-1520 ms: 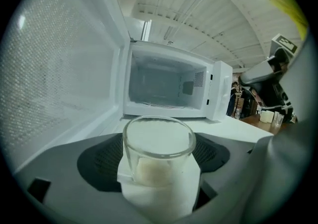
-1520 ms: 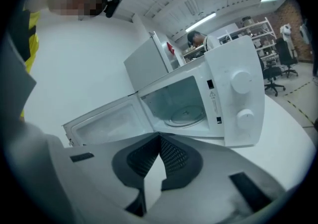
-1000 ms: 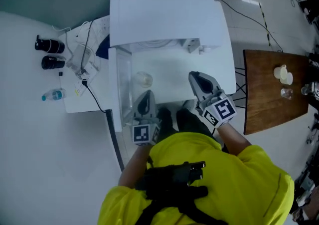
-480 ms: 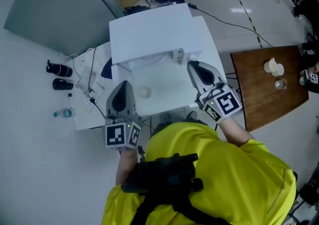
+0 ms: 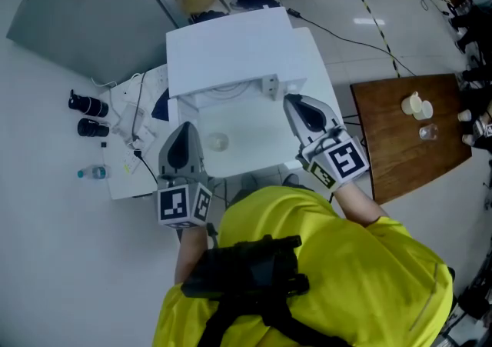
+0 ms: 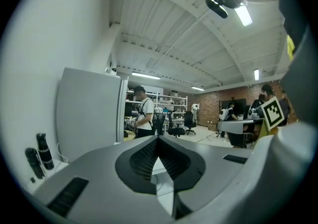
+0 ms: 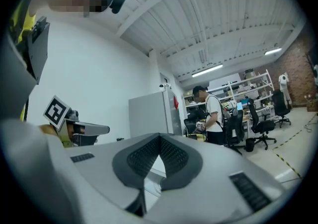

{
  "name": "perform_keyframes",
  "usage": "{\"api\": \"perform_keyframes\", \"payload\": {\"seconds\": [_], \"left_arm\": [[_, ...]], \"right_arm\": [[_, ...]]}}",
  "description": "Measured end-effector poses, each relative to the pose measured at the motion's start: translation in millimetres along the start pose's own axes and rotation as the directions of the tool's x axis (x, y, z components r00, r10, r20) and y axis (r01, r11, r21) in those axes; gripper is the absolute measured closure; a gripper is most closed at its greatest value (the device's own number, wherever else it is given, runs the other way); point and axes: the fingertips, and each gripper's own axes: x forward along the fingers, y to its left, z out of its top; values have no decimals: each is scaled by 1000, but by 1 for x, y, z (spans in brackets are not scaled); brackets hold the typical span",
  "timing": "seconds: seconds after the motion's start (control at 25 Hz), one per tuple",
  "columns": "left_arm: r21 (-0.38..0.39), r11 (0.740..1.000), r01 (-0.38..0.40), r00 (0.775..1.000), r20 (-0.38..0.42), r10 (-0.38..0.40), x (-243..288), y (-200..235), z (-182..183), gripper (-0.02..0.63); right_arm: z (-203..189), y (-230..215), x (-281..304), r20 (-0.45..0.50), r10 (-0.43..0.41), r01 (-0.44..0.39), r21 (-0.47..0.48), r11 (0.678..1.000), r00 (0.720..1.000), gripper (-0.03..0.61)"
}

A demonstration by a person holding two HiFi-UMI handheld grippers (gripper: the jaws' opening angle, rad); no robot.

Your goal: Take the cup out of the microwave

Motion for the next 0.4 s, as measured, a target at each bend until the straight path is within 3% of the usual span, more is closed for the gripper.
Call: {"api": "perform_keyframes", "payload": {"seconds": [0.08,0.4], "left_arm": [[39,999,2,1000,10,-3,0,-5,6,612],[21,1000,15,1000,-8,-15,-1,-7,-1,612]], "right_arm": [[0,0,0,0,0,0,-1,1000,1000,574],[0,4,-2,-3,13,-13,-8,1000,1000,574]]}}
